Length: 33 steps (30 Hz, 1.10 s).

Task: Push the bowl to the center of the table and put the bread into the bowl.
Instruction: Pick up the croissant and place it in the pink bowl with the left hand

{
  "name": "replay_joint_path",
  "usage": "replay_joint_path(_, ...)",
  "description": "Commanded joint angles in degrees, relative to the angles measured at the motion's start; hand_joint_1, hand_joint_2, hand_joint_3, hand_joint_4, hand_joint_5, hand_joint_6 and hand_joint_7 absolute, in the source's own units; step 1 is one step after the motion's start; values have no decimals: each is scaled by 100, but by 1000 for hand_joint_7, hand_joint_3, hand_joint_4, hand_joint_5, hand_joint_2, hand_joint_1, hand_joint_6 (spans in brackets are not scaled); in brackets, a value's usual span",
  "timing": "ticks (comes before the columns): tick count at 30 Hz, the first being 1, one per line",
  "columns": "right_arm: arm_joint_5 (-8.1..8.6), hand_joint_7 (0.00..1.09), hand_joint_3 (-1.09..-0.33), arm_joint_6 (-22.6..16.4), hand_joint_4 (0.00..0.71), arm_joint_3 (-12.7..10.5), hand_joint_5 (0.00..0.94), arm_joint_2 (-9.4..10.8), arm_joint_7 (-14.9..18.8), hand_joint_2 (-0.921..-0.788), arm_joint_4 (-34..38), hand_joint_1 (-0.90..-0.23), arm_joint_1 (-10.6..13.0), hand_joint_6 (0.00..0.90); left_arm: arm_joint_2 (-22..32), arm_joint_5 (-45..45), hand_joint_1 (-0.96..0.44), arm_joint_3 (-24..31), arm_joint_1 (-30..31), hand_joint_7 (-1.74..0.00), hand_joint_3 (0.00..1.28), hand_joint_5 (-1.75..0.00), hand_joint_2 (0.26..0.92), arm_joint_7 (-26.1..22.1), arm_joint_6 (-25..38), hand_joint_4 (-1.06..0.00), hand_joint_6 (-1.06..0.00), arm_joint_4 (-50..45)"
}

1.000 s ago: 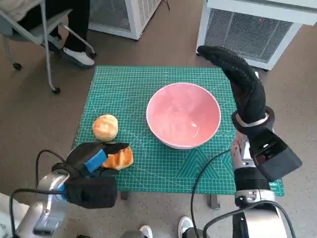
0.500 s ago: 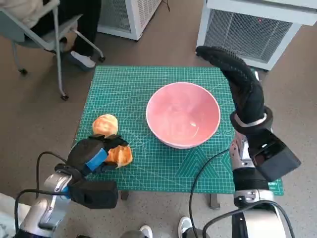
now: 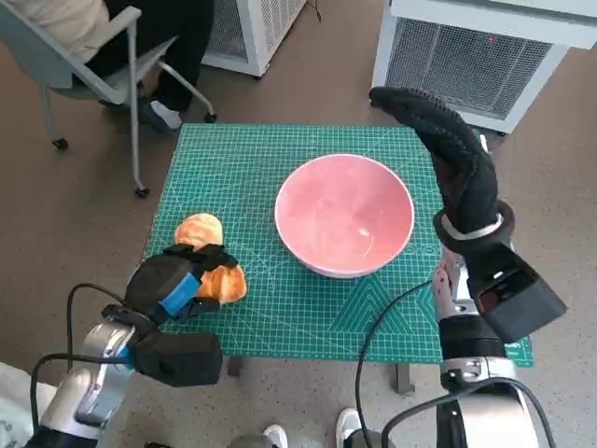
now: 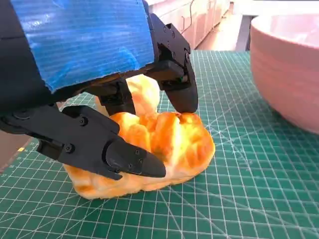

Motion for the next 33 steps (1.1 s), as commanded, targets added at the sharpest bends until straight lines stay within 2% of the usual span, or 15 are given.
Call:
replay_joint_path(1, 9, 220, -758, -10, 273, -8, 1, -8, -11, -921, 77, -567, 96, 222, -35, -183, 1, 214, 25, -1169, 87, -1202, 920, -150, 62, -690, -583, -480)
replay_joint_path(10, -2, 234, -759, -6, 274, -19, 1, -35, -24, -921, 53, -555, 100, 215, -225, -414, 1, 524, -264, -1150, 81, -1206, 920, -502, 410, -699, -590, -1541)
replay_joint_path(17, 64, 244, -750, 37, 275, -38, 1, -66, 16, -921, 45, -558, 97, 214, -562, -449, 1, 615, -1080, -1159, 79, -1197, 921, -562, 676, -700, -590, -2073)
replay_joint_path(26, 129, 251, -742, 59, 276, -56, 1, -103, 41, -921, 26, -561, 100, 214, -1100, -262, 1, 435, -2238, -1144, 53, -1154, 920, -262, 674, -721, -626, -1822)
replay_joint_path(33, 169, 256, -736, 76, 276, -56, 1, -119, 17, -921, -73, -563, 192, 218, -1501, -213, 1, 143, -3186, -1156, 33, -1066, 914, -116, 591, -771, -647, -1275)
